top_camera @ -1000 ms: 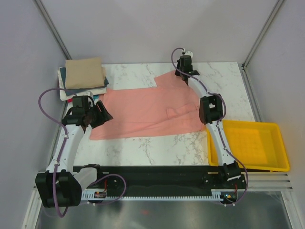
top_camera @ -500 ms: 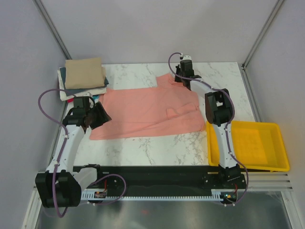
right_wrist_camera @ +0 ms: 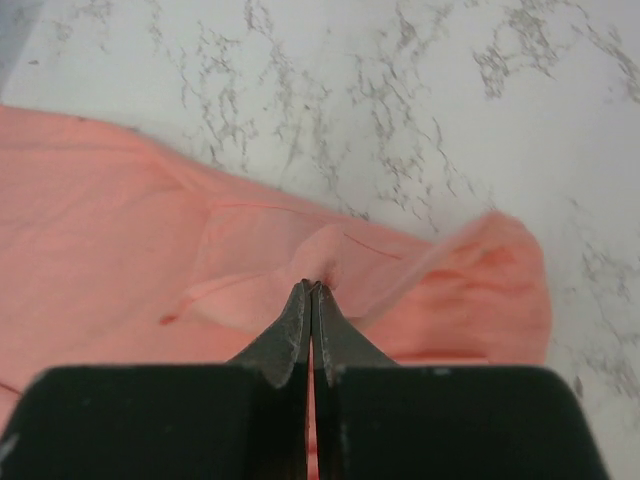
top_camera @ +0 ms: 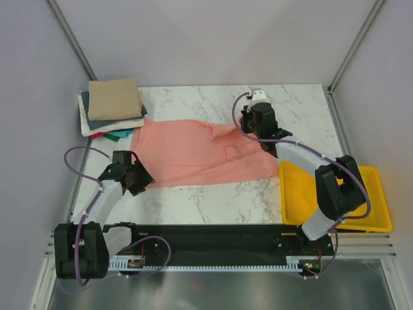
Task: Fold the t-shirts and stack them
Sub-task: Fold the tshirt
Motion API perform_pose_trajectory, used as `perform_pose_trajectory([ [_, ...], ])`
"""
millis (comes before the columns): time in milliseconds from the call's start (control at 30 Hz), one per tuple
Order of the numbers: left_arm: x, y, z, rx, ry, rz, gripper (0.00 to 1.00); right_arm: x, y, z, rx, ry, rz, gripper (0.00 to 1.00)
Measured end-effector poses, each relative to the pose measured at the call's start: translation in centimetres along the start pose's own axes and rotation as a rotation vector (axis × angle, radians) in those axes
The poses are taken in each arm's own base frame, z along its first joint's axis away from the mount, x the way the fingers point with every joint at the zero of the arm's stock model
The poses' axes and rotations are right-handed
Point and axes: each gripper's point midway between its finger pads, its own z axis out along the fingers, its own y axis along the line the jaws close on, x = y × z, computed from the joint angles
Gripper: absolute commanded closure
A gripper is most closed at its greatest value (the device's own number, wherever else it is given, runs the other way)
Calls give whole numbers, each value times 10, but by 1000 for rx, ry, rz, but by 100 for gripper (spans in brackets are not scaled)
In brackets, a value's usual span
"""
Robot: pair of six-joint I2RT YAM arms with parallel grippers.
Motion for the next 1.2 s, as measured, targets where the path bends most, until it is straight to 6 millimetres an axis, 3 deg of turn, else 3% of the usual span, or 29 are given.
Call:
perform_pose_trajectory([
  [133, 9, 8, 14, -26, 24, -24, 40, 29, -21, -39, 60, 43, 7, 100],
  [333, 16, -2, 18, 17, 19, -19, 47, 35, -32, -95, 90, 7, 50, 100],
  [533, 33, -16, -1, 91, 9, 1, 46, 43, -46, -131, 155, -13, 106, 100],
  [667, 26, -29, -21, 146, -38, 8, 44, 56, -51, -145, 176, 1, 138, 100],
  [767, 6, -42, -33, 139, -71, 7, 42, 67, -53, -149, 186, 19, 155, 100],
  [967, -64, -89, -35, 96, -148, 16, 42, 87, -68, -151, 272, 69, 189, 100],
  [1067, -102, -115, -19, 66, -184, 28, 42, 90, -82, -154, 342, 70, 215, 100],
  [1200, -147, -139, 23, -3, -212, 69, 43, 93, -93, -157, 387, 72, 227, 100],
])
